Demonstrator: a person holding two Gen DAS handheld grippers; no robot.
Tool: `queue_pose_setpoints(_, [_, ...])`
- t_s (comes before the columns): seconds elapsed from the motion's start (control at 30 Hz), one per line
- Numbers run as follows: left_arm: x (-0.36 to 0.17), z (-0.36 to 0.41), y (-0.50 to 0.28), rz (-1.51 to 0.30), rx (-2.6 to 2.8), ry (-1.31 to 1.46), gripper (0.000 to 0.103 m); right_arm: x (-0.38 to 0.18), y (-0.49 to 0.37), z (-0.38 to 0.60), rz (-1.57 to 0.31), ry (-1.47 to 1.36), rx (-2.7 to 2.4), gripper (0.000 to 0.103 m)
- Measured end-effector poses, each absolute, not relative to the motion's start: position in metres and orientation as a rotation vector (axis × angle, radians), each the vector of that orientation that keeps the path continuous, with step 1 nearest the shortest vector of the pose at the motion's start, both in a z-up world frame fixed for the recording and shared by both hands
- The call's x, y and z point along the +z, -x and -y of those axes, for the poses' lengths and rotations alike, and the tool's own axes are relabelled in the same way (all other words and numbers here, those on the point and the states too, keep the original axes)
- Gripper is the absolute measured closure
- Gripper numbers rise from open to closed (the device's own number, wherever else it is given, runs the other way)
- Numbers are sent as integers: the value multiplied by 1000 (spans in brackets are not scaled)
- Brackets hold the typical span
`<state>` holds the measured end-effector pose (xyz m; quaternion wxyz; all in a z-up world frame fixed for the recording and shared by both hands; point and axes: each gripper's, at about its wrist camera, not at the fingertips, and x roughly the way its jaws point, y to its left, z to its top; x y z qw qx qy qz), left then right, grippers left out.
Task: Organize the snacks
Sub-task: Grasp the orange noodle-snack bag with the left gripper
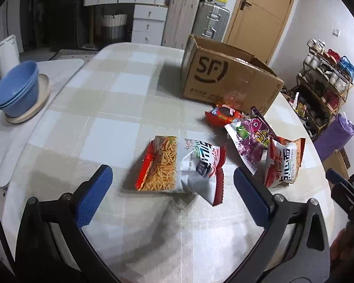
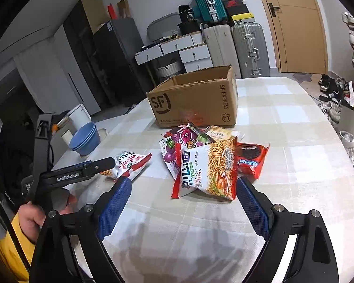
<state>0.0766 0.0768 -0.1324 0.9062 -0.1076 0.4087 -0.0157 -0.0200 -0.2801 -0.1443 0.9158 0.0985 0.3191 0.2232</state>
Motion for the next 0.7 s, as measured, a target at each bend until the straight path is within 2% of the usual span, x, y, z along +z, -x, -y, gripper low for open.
queue_pose_setpoints(0.5, [-176, -85, -122, -935, -87, 282, 0, -168, -6, 286, -702, -256, 457, 12])
queue_pose_setpoints(0.6, [-179, -80, -123, -926, -102, 251, 3, -172, -9, 285, -715, -259, 462, 12])
queue_pose_setpoints(0.7, [-179, -77, -122, -915, -149, 250, 23, -176, -14, 283, -733, -259, 468, 12])
